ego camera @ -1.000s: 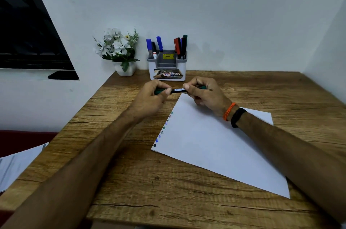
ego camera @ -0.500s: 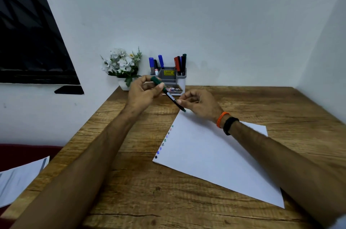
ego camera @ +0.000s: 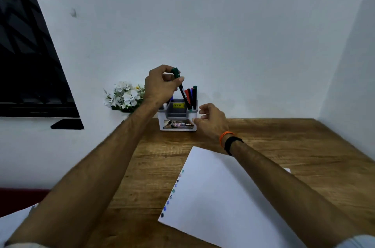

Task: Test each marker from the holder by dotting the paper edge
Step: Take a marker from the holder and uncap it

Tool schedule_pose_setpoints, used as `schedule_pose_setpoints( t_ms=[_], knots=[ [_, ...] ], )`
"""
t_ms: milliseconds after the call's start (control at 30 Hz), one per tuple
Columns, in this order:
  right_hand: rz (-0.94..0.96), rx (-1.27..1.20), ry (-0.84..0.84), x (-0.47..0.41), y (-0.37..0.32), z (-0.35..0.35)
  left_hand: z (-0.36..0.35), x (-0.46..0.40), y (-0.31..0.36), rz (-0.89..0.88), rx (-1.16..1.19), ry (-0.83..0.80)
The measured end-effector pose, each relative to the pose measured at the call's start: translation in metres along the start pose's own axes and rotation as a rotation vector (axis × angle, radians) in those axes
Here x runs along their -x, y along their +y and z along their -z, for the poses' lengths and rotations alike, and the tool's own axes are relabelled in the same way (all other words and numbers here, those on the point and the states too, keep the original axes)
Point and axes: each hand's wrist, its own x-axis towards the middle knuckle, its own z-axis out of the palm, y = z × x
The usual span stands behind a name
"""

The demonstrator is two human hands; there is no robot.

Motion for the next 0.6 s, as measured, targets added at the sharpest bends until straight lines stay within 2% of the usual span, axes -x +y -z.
schedule_pose_setpoints(
  t_ms=[133,400,600],
  knots=[
    [-0.044,-0.024,-0.033,-0.009,0.003,-0.010,-0.015,-0.018,-0.004,-0.016,-0.063,-0.012],
    [-0.048,-0.024,0.019,-0.012,0.011,-0.018,-0.042,-0.023,-0.019,-0.023,-0.158,-0.045],
    [-0.039,-0.033,0.043,-0.012,0.016,-0.021,-0.047,-0.014,-0.034,-0.101,-0.256,-0.058]
  ],
)
